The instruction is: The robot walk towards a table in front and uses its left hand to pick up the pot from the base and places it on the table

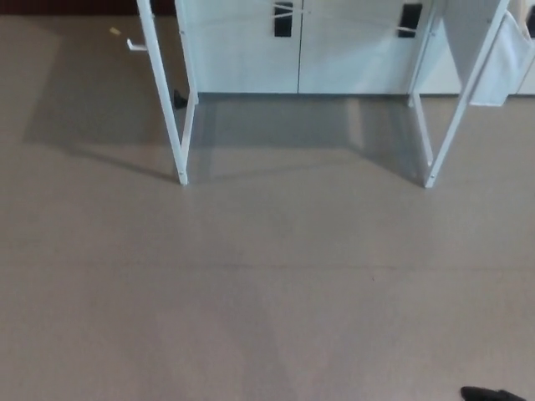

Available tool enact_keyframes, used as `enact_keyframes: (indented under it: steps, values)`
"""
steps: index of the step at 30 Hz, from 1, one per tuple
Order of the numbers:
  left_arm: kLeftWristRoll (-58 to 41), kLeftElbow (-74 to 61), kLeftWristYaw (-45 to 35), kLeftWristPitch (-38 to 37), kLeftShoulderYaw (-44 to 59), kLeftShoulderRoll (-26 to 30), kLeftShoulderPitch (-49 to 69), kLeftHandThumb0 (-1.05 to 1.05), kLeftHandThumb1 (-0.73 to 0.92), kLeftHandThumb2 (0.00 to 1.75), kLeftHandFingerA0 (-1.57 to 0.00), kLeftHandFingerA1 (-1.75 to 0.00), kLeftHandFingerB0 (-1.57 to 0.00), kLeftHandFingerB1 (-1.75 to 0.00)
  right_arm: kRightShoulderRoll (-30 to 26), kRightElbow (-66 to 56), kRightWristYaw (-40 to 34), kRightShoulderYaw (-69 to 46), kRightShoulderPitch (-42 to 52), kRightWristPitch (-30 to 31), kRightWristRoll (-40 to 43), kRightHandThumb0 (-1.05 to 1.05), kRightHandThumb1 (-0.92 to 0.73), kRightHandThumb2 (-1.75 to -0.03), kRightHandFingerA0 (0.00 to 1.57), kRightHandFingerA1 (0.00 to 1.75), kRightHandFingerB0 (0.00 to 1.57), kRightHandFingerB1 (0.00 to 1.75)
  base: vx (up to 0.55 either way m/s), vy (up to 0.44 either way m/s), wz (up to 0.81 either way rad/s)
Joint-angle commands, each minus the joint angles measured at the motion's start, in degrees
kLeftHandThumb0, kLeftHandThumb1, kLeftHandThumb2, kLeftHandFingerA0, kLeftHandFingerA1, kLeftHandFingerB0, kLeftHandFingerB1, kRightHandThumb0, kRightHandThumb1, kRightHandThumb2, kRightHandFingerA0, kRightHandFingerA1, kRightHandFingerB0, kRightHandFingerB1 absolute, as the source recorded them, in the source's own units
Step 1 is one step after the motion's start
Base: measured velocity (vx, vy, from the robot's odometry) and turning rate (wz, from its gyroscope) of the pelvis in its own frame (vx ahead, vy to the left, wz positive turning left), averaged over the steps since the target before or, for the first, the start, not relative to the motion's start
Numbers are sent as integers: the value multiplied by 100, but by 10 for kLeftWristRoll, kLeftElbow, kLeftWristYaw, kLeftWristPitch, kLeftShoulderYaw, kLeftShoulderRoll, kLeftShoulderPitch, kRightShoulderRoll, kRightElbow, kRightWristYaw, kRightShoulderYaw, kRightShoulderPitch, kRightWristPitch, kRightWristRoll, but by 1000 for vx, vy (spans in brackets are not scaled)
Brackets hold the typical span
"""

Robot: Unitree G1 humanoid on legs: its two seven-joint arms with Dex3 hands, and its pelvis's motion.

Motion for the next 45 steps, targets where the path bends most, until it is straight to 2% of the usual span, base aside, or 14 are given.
enact_keyframes:
  steps: [1, 2, 5, 26, 27, 28, 31, 32, 33, 35, 36, 40, 41, 45]
  values:
    - [2, -5, 11, -13, 0, 7, 4, 2, 40, 87, -34, -57, -26, -52, -4, 8, -12, 5, 0, -12, -12, -9, -54, -55, 58, 44, 42, 40, 252, -52, 0]
    - [3, -5, 13, -13, -1, 7, 3, 3, 61, 56, -45, -41, -38, -35, -4, 10, -12, 5, -1, -12, -11, -8, -54, -55, 58, 44, 43, 40, 229, -21, -6]
    - [-1, -4, 13, -11, 0, 6, 3, 3, 41, 87, -34, -57, -25, -52, -5, 11, -14, 9, -2, -13, -14, -8, -55, -55, 59, 44, 42, 40, 283, 55, -11]
    - [10, 10, 6, -52, -14, 11, 14, -4, 37, 84, -38, -59, -24, -51, -9, 13, -18, 20, -2, -14, -27, -10, -55, -56, 60, 45, 42, 40, 377, 25, 13]
    - [10, 17, 7, -54, -15, 12, 11, -9, 53, 55, -47, -42, -36, -36, -9, 12, -17, 20, -1, -14, -27, -9, -55, -56, 60, 45, 42, 40, 308, -256, 39]
    - [11, 27, 7, -56, -15, 14, 6, -8, 53, 55, -46, -42, -37, -36, -10, 14, -17, 21, -2, -15, -27, -9, -55, -56, 59, 45, 42, 40, 298, -253, 39]
    - [9, 30, 10, -55, -15, 14, 5, -6, 54, 55, -47, -42, -37, -36, -10, 14, -21, 24, -1, -16, -31, -10, -54, -56, 60, 45, 42, 40, 264, -235, 13]
    - [9, 26, 12, -55, -16, 13, 7, -4, 37, 84, -39, -59, -24, -51, -11, 13, -21, 25, 0, -17, -32, -11, -54, -56, 60, 45, 42, 40, 243, -213, -3]
    - [10, 24, 15, -55, -17, 13, 7, -7, 54, 55, -48, -42, -36, -36, -11, 13, -21, 25, 0, -17, -33, -11, -54, -56, 59, 45, 42, 40, 241, -208, -4]
    - [13, 24, 18, -55, -20, 14, 6, -7, 54, 55, -47, -42, -37, -36, -11, 14, -22, 26, -3, -17, -33, -10, -54, -55, 59, 45, 41, 40, 238, -192, -13]
    - [13, 28, 16, -59, -21, 15, 5, -5, 37, 83, -38, -59, -24, -51, -10, 13, -22, 25, -2, -17, -32, -10, -54, -56, 59, 44, 42, 40, 239, -173, -23]
    - [4, 34, 8, -57, -18, 17, -2, -4, 37, 84, -38, -59, -24, -51, -8, 14, -26, 25, -9, -14, -36, -11, -53, -56, 61, 45, 43, 40, 288, 230, -15]
    - [1, 34, 5, -54, -16, 16, -3, -7, 54, 55, -46, -42, -37, -36, -9, 15, -26, 26, -9, -16, -38, -11, -53, -56, 61, 45, 43, 41, 332, 286, -21]
    - [0, 26, 8, -52, -15, 14, -1, -6, 53, 56, -46, -42, -37, -37, -11, 16, -25, 27, -9, -21, -40, -9, -54, -55, 62, 45, 44, 40, 145, 91, 3]
